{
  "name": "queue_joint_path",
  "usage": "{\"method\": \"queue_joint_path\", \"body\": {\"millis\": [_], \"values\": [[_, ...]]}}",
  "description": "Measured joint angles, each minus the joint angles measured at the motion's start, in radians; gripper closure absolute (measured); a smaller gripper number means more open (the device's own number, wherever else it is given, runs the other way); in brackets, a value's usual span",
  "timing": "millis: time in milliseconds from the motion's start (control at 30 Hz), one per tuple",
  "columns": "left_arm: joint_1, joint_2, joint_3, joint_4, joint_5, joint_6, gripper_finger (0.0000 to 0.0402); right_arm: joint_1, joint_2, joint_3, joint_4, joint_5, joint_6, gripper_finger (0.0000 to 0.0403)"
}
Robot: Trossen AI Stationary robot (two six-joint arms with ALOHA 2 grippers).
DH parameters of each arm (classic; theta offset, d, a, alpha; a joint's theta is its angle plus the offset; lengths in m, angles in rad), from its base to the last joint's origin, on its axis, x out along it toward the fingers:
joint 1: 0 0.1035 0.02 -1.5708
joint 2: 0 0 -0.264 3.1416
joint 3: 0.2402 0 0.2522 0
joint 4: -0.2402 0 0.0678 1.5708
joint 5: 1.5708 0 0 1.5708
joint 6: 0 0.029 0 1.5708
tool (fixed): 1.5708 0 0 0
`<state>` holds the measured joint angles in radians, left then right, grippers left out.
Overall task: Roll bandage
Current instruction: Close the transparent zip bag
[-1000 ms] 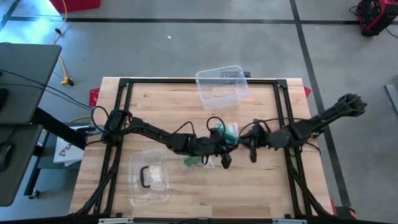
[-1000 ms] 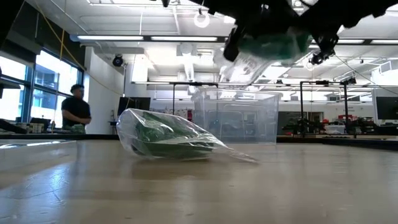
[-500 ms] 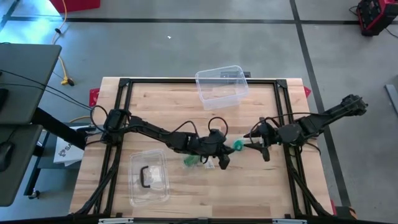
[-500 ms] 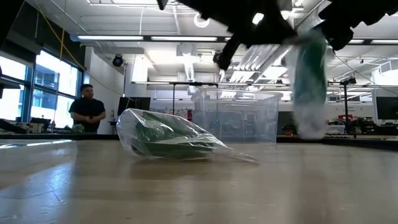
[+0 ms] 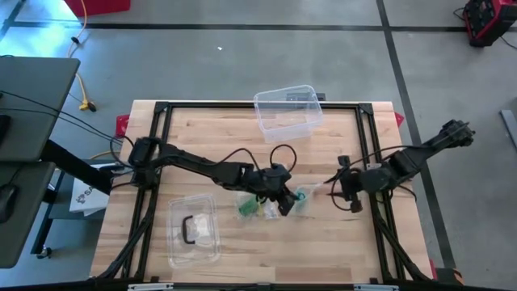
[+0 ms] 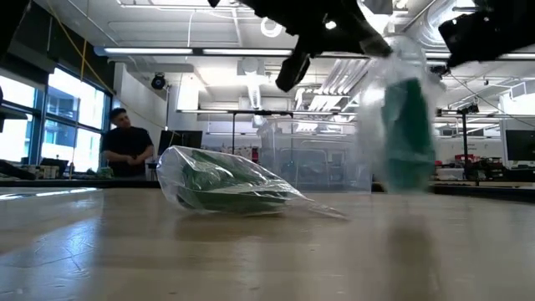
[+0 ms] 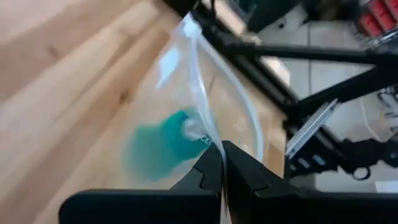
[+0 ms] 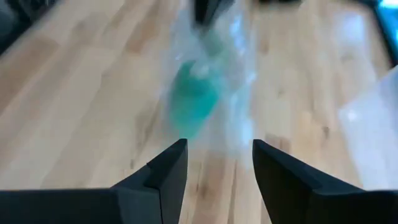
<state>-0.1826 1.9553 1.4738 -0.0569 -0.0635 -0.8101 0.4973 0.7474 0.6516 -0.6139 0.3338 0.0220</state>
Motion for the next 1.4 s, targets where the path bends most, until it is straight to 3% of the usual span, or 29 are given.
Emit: {"method": "queue_joint_path", "body": {"millis": [67,200,400,567,800,900,1000,1167,1267,1400], "values": [[0.000,-0.015,0.000,0.006,-0.002,0.010,0.0401,0.000,0.007,-0.022,-0.022,-0.016,0.003,0.0233],[-0.005,-0.027,0.002,0.000,0.002,0.031,0.0401,0.003,0.028,-0.086,0.100,-0.059,-0.002,0.0233],[-0.015,-0.025,0.001,-0.011,0.001,0.034,0.0401,-0.010,0.048,-0.123,0.118,0.218,0.087,0.0243],[-0.025,-0.025,0.001,-0.033,0.003,0.034,0.0401,-0.026,0.043,-0.123,0.063,0.207,0.135,0.0255],[-0.023,-0.025,0.001,-0.033,0.002,0.052,0.0401,-0.024,0.048,-0.123,0.260,0.040,-0.007,0.0272],[-0.023,-0.025,0.001,-0.035,0.001,0.055,0.0401,-0.024,0.064,-0.123,0.268,0.033,-0.026,0.0312],[-0.024,-0.025,0.001,-0.047,-0.013,0.072,0.0401,-0.021,0.083,-0.123,0.249,0.027,-0.022,0.0380],[-0.012,-0.025,0.001,-0.135,-0.109,0.114,0.0399,0.013,0.072,-0.123,0.240,-0.002,0.040,0.0399],[0.011,-0.025,0.001,-0.215,-0.156,0.116,0.0381,0.043,0.046,-0.123,0.202,0.012,0.113,0.0401],[0.044,-0.025,0.001,-0.243,-0.119,0.150,0.0333,0.077,0.013,-0.123,0.173,0.081,0.195,0.0402]]}}
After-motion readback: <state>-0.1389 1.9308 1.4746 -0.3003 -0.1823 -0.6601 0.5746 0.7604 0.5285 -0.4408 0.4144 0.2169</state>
